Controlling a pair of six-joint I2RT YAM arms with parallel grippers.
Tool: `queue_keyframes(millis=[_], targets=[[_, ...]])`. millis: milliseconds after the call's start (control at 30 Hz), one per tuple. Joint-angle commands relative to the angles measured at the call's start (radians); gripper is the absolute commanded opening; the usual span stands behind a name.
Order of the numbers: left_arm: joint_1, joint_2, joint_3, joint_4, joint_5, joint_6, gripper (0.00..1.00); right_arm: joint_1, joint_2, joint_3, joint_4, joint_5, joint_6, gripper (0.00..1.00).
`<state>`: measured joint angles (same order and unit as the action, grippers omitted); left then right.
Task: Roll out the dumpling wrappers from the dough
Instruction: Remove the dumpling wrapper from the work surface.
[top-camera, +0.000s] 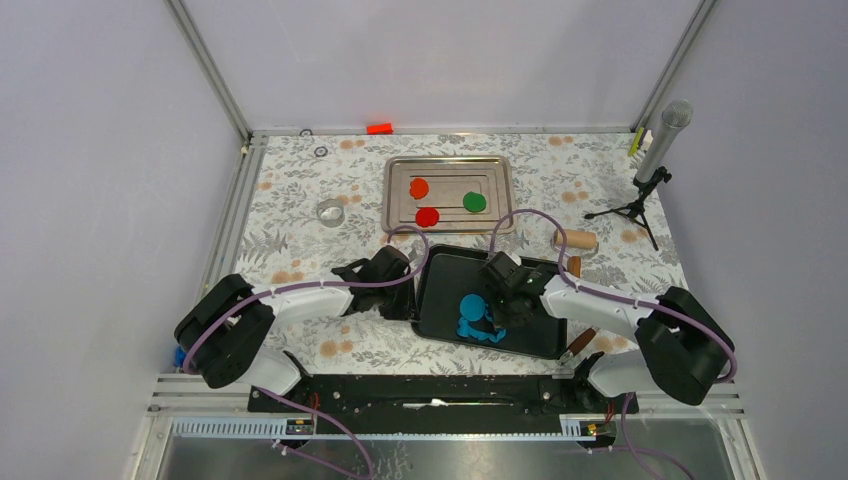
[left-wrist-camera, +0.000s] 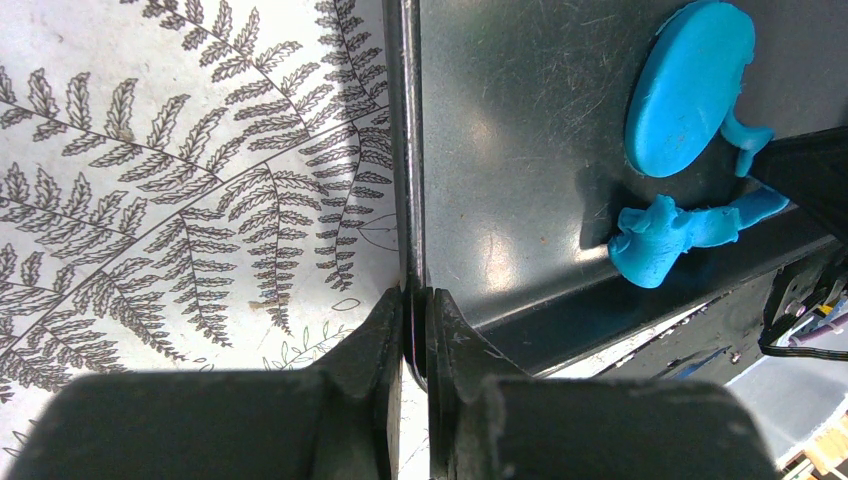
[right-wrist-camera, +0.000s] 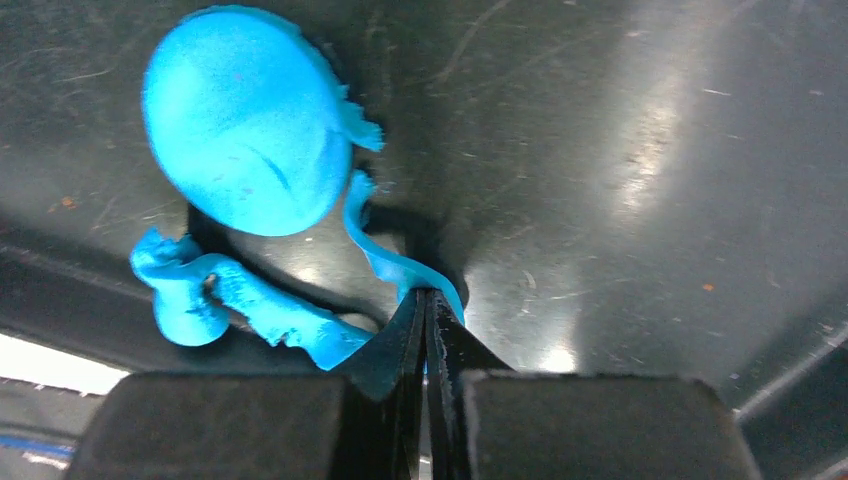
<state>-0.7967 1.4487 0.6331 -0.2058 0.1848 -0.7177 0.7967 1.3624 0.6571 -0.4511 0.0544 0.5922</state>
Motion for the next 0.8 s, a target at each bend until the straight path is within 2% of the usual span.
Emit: queue_keyframes(millis=[0, 267, 367, 500, 567, 767], targets=[[-0.009, 0.050, -0.053, -0.095, -0.034, 0.055, 0.00, 0.001, -0.035, 0.035, -0.103, 0.148, 0.032, 0.00], [-0.009, 0.054, -0.051, -0.095, -0.032, 0.054, 0.00, 0.001, -0.138, 0.050, -0.084, 0.145, 0.044, 0.00], [-0.009, 0.056, -0.047, -0.095, -0.031, 0.054, 0.00, 0.001, -0.187, 0.051, -0.056, 0.148, 0.060, 0.10], [-0.009, 0.063, -0.037, -0.099, -0.029, 0.054, 0.00, 0.001, -0.176, 0.048, -0.029, 0.130, 0.061, 0.29], [-0.009, 0.064, -0.035, -0.102, -0.030, 0.054, 0.00, 0.001, -0.154, 0.045, -0.023, 0.130, 0.069, 0.32], [-0.009, 0.060, -0.033, -0.111, -0.031, 0.054, 0.00, 0.001, -0.137, 0.027, -0.003, 0.179, 0.085, 0.33]])
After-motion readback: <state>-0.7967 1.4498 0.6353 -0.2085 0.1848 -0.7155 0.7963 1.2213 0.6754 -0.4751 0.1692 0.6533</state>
